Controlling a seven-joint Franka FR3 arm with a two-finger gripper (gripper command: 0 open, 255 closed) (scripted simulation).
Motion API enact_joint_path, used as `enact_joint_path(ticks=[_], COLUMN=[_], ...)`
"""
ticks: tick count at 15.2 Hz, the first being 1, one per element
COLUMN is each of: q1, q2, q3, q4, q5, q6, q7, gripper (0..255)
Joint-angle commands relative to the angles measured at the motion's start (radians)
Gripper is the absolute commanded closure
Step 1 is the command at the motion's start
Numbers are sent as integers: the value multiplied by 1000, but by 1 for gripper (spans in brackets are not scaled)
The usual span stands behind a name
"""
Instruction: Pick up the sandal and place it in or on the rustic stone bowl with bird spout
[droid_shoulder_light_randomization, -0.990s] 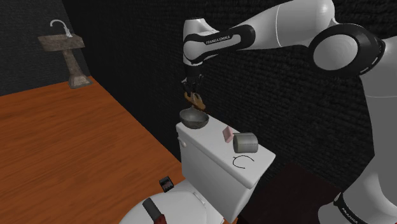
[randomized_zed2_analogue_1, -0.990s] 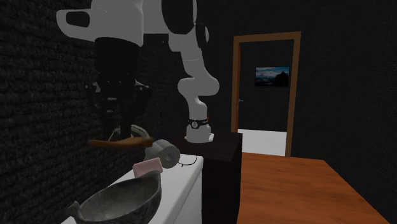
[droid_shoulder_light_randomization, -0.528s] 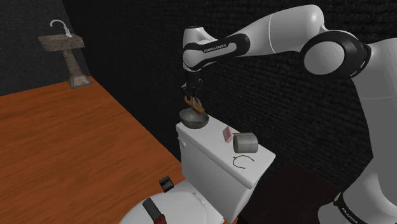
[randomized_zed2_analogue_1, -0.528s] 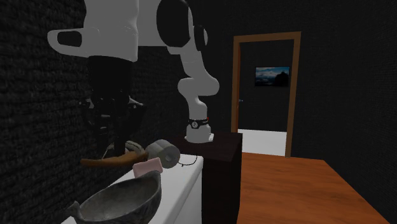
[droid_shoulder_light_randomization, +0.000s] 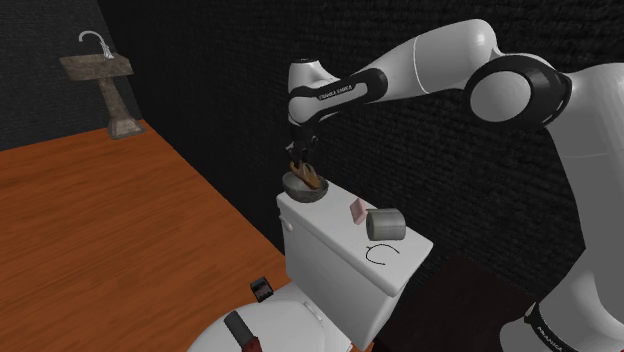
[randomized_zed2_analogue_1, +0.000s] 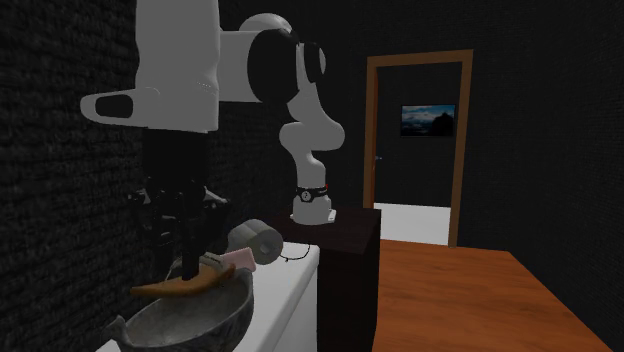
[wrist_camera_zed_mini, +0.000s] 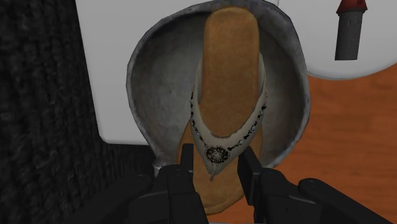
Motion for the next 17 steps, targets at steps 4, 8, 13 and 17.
enact_joint_path(ticks=[4,8,13,17], q1=[1,1,1,0], q2=[10,10,10,-39], q3=[-1,-1,-1,4], q4=[-13,-13,-13,9], q5=[-2,-2,-2,5], q6=[23,23,23,-47], q7=[3,3,3,-1], gripper=[255,255,0,0])
